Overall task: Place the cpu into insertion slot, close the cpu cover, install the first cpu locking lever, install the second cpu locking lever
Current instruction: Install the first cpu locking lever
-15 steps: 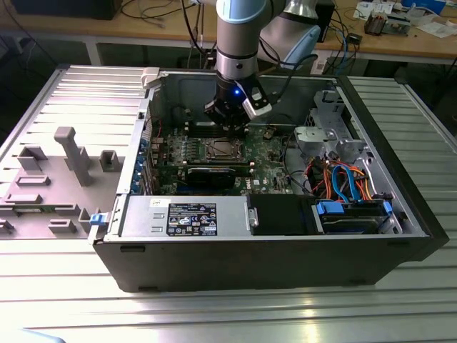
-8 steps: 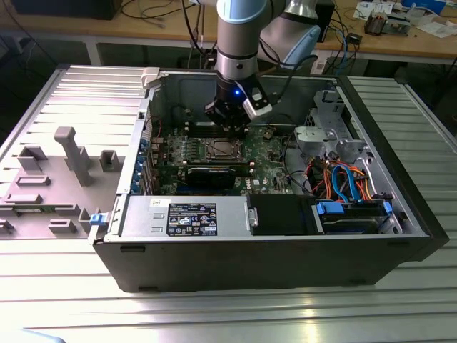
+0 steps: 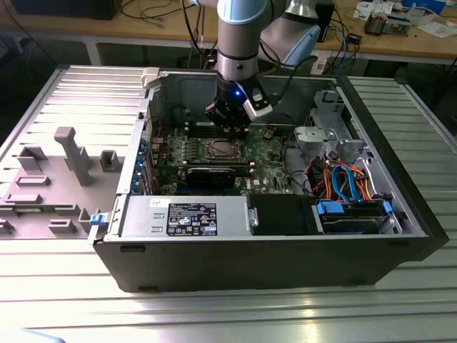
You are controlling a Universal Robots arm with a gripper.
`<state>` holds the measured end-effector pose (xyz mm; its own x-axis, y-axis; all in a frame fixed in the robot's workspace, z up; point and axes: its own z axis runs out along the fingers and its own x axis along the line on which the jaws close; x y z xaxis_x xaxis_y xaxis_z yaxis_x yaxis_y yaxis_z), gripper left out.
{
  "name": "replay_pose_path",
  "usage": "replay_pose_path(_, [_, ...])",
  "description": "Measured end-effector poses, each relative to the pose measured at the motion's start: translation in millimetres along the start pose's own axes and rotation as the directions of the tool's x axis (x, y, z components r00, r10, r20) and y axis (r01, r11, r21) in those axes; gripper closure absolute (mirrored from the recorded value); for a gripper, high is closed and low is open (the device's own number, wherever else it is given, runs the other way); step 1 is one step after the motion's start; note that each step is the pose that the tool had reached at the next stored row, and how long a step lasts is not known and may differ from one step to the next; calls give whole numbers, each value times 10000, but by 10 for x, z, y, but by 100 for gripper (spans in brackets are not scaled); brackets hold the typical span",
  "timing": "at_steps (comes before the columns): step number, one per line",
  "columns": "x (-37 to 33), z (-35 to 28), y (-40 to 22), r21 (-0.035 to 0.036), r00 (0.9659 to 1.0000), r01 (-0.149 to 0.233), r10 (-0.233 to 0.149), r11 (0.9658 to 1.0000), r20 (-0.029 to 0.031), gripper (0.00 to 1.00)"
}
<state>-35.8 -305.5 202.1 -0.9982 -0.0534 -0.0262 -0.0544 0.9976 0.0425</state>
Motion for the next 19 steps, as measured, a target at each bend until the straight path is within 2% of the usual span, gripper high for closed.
replay_pose_path(3, [1, 0, 0, -197, 10000, -6, 7, 9998, 10, 89])
replay_pose_path(4, [1, 0, 1, -227, 10000, -7, 8, 9997, 11, 89])
replay_pose_path(9, [-1, -67, 3, -224, 10000, -8, 8, 9997, 11, 89])
replay_pose_path(11, [-1, -67, 2, -173, 10000, -5, 5, 9999, 8, 89])
replay_pose_path(15, [0, -66, -14, 99, 10000, -1, 1, 10000, -7, 89])
replay_pose_path(17, [1, -64, -19, 130, 10000, 1, -1, 9999, -9, 89])
replay_pose_path(19, [0, -64, -21, 130, 10000, 1, -1, 9999, -9, 89])
